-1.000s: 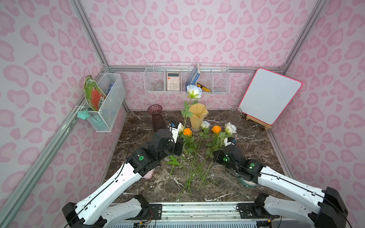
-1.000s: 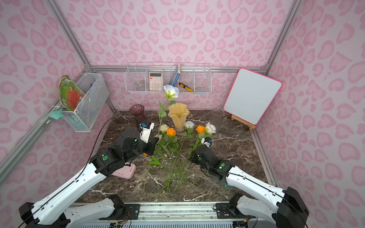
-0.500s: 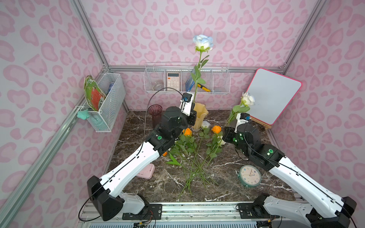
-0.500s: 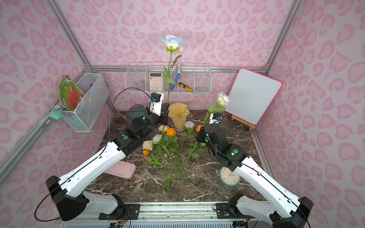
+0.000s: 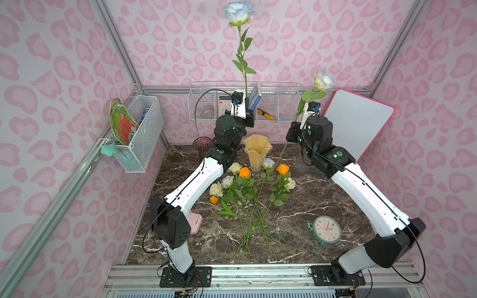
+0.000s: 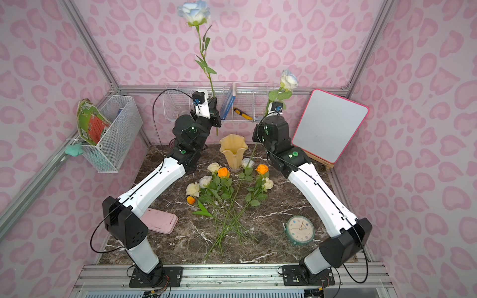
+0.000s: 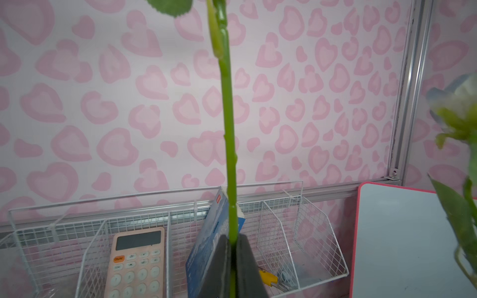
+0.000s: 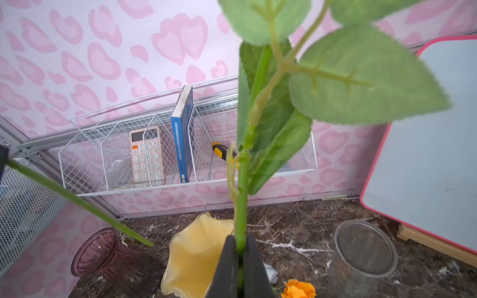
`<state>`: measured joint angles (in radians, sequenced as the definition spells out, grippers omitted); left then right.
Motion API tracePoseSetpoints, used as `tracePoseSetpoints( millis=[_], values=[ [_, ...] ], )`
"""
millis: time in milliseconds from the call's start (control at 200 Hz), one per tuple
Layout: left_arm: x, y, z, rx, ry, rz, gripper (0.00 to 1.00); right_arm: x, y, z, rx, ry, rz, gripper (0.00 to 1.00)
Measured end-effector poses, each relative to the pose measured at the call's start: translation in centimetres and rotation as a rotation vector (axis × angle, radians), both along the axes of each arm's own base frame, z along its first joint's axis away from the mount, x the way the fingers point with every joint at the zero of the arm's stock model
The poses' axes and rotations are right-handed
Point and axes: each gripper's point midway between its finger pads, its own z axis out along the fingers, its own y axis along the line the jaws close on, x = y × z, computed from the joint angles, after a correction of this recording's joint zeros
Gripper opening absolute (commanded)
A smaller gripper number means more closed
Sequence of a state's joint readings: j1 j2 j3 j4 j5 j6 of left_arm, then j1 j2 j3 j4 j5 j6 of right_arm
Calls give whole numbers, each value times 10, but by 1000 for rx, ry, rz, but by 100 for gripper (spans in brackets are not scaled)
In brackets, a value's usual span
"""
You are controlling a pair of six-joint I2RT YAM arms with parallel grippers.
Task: Arrange the flowers in different vases according to their colors
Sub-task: Insert the flower into the vase.
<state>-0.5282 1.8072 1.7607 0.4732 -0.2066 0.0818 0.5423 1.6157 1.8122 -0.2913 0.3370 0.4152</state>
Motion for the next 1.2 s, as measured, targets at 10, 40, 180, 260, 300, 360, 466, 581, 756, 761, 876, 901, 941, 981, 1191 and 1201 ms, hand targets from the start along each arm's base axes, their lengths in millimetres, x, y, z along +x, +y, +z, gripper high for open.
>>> tracePoseSetpoints(
  millis=[10, 40, 180, 260, 300, 360, 466, 581, 756, 761, 876, 901, 941, 981, 1191, 1201],
  values=[
    [1, -1, -2, -3, 3, -4, 0, 2, 1, 1, 0, -4, 1, 0],
    [5, -4, -7, -6, 12, -15, 0, 10, 2, 5, -3, -17, -1, 0],
    [15, -10, -32, -40, 55, -40, 0, 38, 6, 18, -14, -69, -7, 0],
    [18, -11, -47, -53, 77, -47, 0, 53, 13, 25, -18, -98, 3, 0],
    [20, -9, -55, -63, 86, -43, 0, 61, 16, 28, -18, -114, 3, 0],
    [23, -5, -72, -73, 109, -38, 0, 72, 24, 25, -24, -121, 14, 0],
    [28, 3, -101, -80, 151, -17, 0, 87, 35, 14, -38, -122, 31, 0],
    [31, 7, -124, -92, 183, -7, 0, 102, 49, -4, -41, -118, 63, 0],
    [27, 9, -166, -95, 239, -1, 8, 117, 78, -46, -75, -88, 126, 0],
    [27, 9, -166, -96, 240, -1, 9, 117, 79, -47, -75, -88, 128, 0],
    [24, 10, -171, -95, 252, -7, 42, 115, 100, -79, -116, -55, 178, 2],
    [23, 10, -172, -97, 259, -11, 43, 113, 103, -86, -125, -51, 188, 5],
    [20, 11, -173, -108, 271, -15, 48, 108, 107, -99, -144, -36, 197, 9],
    [17, 13, -175, -105, 283, -17, 51, 103, 109, -112, -158, -20, 207, 14],
    [-2, 15, -192, -80, 364, -48, 54, 82, 104, -149, -166, 16, 221, 39],
    [-3, 15, -193, -78, 368, -49, 55, 81, 104, -150, -162, 17, 222, 41]
  ],
)
